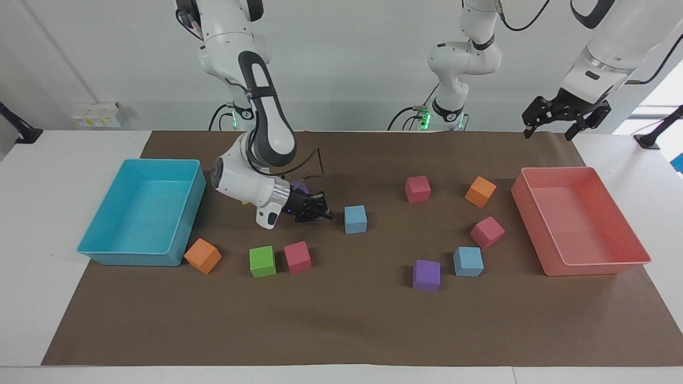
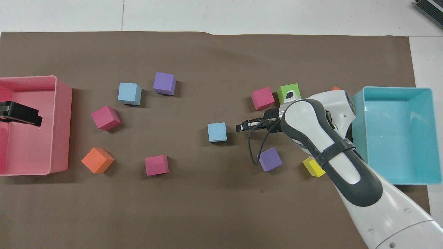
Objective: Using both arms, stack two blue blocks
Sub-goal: 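Draw the right gripper back to hover beside the placed cube, then reach the left gripper to the light blue cube near the pink bin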
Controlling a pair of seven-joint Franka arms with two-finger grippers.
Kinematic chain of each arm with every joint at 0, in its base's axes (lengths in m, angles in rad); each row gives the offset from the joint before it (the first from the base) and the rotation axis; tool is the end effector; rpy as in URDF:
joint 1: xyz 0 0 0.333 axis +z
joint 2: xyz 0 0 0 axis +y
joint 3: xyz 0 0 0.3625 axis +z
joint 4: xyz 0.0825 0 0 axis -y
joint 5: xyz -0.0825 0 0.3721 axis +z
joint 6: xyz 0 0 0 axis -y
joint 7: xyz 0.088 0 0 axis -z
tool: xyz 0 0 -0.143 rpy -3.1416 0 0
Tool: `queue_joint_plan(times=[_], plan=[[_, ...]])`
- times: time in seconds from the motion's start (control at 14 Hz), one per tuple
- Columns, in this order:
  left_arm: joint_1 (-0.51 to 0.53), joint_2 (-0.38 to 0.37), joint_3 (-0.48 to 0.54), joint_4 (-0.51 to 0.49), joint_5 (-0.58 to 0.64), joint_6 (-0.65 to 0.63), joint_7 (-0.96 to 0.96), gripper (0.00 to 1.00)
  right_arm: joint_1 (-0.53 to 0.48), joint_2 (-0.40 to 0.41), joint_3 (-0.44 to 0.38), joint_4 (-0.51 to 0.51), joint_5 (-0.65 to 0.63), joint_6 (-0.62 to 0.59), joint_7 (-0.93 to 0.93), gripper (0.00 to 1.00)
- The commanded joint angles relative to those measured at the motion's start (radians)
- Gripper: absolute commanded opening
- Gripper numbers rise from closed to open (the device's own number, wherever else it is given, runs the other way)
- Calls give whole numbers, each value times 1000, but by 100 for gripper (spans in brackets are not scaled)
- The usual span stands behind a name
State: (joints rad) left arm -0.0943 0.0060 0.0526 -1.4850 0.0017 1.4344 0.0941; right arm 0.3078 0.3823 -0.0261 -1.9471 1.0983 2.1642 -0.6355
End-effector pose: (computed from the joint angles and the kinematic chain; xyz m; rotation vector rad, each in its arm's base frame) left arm 0.5283 -0.0219 0.6592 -3.1326 0.2127 0.0889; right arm 0.5856 0.2348 0.3138 -2.2892 -0.2140 -0.0073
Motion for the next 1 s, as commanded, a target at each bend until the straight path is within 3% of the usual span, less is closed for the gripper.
queue_joint_plan(times=[0.0,0.36,0.57,0.93], plan=[[16,-27,-8,-28,-8,-56,-7,100,-27,10,11,-23,60,6,-81,0],[21,-26,-4,-27,-6,-46,-10,100,-27,30,11,-33,156,5,-122,0],[19,-18,-5,-63,-6,133,-7,100,-18,29,11,-52,199,8,-124,0],[1,87,-5,-73,-6,323,-5,100,-12,23,11,-73,201,14,-118,0]])
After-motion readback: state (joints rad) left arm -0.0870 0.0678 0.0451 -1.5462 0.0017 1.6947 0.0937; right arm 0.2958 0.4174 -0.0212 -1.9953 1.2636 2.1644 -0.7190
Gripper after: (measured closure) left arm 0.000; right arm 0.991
